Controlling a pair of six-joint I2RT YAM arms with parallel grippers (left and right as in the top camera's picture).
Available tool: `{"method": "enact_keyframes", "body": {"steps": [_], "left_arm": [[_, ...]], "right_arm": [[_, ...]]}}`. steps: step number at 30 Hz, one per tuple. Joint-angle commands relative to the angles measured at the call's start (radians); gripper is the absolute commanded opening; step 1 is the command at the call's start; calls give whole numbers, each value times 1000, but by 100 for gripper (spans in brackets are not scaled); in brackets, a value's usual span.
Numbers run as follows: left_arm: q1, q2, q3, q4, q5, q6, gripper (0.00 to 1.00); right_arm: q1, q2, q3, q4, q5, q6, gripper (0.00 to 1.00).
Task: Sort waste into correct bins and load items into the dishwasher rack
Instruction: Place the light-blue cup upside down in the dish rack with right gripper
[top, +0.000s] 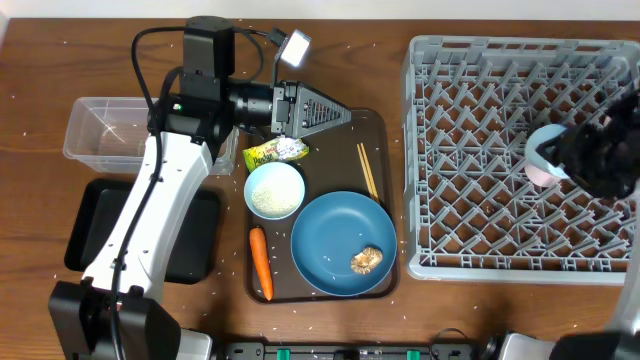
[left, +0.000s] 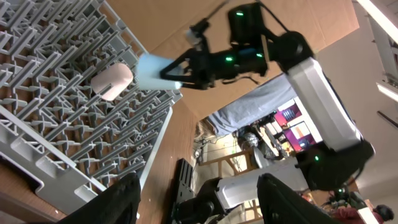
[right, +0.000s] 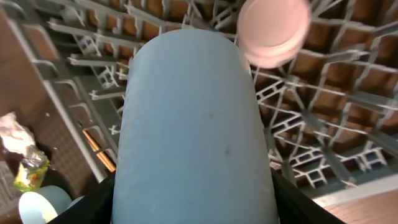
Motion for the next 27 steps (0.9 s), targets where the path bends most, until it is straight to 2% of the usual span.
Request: {"method": "enact_keyframes", "body": {"steps": [1,13,23,27], "left_arm": [[4,-21,6,3,-2,5,61],[4,-21,6,3,-2,6,61],[4,-21,6,2,-2,5,61],[4,-21,6,2,-1,1,61]], "right_arm": [[37,56,6,11,27,20,44],[67,196,6,52,34,51,44],[199,208,6,102,36,53,44],[215,217,6,105,111,99,44]]}}
